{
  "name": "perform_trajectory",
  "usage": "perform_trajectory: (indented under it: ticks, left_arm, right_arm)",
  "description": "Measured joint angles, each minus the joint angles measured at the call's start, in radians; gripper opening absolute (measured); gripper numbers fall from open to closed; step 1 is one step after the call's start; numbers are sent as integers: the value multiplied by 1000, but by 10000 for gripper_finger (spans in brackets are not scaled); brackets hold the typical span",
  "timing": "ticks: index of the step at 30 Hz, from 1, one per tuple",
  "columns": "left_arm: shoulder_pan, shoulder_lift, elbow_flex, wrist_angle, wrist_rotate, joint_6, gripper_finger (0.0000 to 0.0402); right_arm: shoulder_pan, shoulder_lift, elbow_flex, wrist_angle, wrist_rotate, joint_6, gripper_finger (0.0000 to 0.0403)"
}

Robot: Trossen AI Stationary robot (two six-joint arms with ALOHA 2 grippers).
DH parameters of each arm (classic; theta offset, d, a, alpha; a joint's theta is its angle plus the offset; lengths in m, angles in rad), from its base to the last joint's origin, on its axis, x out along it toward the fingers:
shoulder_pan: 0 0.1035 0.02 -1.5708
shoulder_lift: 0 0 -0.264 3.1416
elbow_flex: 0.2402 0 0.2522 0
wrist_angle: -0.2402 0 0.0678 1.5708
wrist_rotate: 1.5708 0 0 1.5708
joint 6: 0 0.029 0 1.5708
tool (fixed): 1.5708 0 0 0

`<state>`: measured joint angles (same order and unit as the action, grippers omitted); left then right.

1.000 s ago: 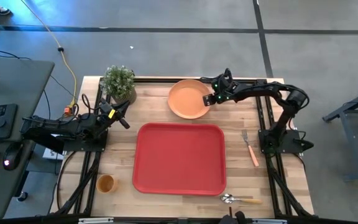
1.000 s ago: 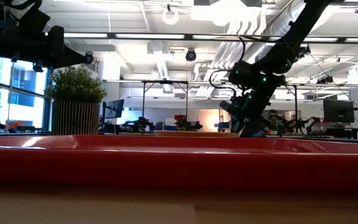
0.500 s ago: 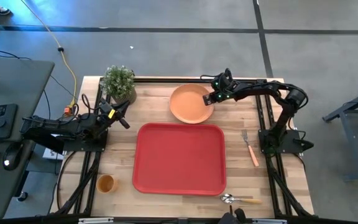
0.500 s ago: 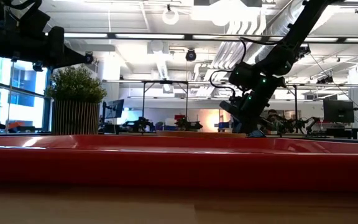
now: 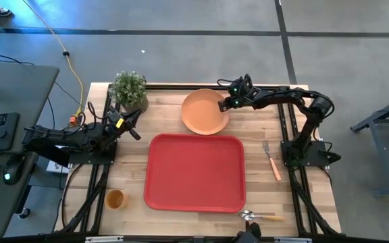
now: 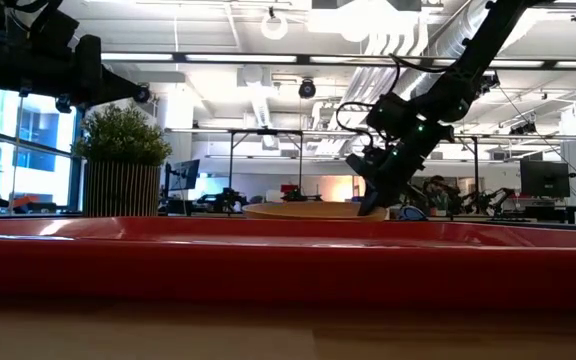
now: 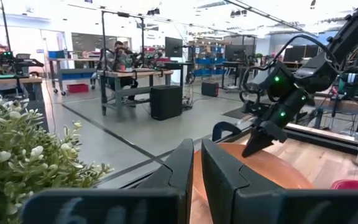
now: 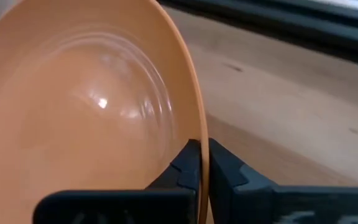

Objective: Pick and place plate/cup/fork/spoon on tray
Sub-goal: Put the orange plate on the red table tray

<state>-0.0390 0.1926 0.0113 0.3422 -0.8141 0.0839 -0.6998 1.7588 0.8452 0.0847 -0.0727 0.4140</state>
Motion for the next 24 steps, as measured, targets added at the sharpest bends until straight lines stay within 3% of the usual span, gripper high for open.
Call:
perform_trajectory:
  ticks: [12, 24]
  left_arm:
    - [-1, 0, 0, -30, 14, -32, 21]
    - [-1, 0, 0, -26, 24, -47, 21]
  right_arm:
    - [4, 0, 0, 185, -17, -33, 0]
    - [78, -54, -1, 220, -32, -66, 0]
